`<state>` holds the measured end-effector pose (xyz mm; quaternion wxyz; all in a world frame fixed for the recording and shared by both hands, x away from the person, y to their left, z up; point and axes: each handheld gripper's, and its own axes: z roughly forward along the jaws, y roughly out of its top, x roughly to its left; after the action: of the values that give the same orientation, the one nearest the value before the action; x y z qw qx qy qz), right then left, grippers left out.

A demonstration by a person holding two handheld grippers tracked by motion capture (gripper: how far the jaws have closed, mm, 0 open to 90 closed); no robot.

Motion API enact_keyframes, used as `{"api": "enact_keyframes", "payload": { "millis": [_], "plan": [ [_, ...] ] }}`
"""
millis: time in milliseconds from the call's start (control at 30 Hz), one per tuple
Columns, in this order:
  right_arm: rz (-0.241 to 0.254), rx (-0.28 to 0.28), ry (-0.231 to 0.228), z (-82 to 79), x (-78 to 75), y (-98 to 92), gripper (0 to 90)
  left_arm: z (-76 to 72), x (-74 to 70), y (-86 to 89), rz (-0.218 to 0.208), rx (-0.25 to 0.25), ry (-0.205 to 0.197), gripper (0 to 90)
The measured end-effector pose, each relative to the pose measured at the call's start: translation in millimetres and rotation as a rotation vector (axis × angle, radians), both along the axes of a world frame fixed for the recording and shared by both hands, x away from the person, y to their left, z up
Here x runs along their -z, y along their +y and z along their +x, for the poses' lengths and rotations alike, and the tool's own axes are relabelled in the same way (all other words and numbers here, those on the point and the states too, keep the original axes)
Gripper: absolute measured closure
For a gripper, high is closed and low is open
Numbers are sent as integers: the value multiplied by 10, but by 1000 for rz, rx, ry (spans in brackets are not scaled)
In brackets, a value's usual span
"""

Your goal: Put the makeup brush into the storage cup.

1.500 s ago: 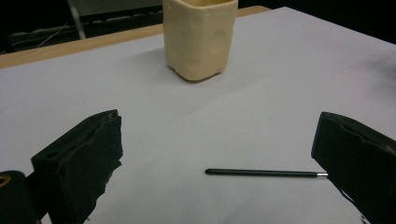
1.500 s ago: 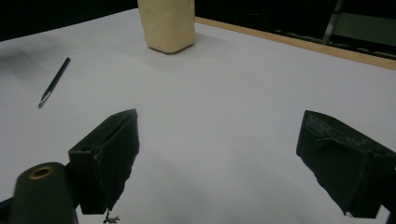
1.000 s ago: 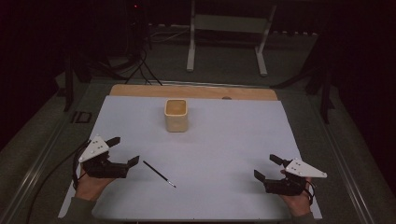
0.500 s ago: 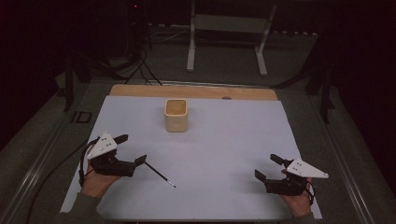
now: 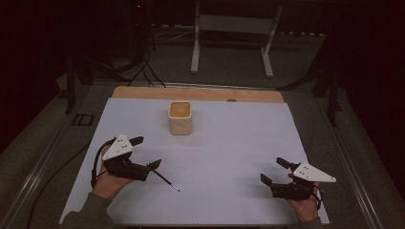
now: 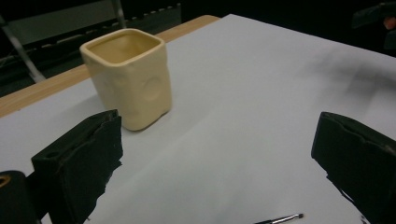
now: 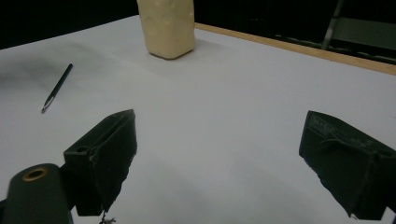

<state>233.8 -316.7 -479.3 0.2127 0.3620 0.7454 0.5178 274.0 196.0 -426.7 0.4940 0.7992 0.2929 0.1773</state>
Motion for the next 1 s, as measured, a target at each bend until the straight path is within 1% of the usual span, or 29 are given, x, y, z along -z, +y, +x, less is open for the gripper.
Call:
{"api": "enact_keyframes", "payload": {
  "millis": [100, 333, 367, 400, 467, 533, 667, 700, 767, 800, 833, 933, 967, 1000],
  "plan": [
    [0, 0, 0, 0, 0, 0, 111, 15, -11, -68, 5, 26, 7, 32],
    [0, -1, -1, 0, 0, -2, 111, 33, -44, -129, 8, 48, 7, 32],
    [0, -2, -1, 0, 1, -1, 111, 39, -59, -139, 13, 55, 10, 35],
    [-1, -1, -1, 0, 1, -2, 111, 39, -62, -146, 14, 53, 11, 37],
    [-1, 0, 0, 0, 2, -3, 111, 48, -77, -152, 30, 57, 15, 37],
    [1, 0, -1, 0, 1, -5, 111, 59, -97, -160, 56, 61, 24, 37],
    [1, 1, -1, 0, 1, -5, 111, 72, -123, -172, 75, 74, 39, 37],
    [0, 1, -1, 0, 1, -5, 111, 84, -138, -184, 95, 86, 50, 38],
    [0, 1, -1, 0, 1, -5, 111, 94, -149, -202, 117, 98, 59, 39],
    [0, 1, -1, 0, 1, -6, 111, 97, -153, -208, 126, 102, 62, 38],
    [0, 1, -1, 0, 1, -6, 111, 97, -153, -208, 126, 102, 62, 38],
    [-1, 1, 0, 0, 1, -7, 111, 113, -170, -241, 163, 130, 83, 40],
    [-1, 1, -2, 0, 1, -6, 111, 118, -173, -246, 173, 136, 82, 41],
    [-1, 1, -2, -1, 0, -6, 110, 118, -173, -246, 173, 136, 82, 41]
  ]
}}
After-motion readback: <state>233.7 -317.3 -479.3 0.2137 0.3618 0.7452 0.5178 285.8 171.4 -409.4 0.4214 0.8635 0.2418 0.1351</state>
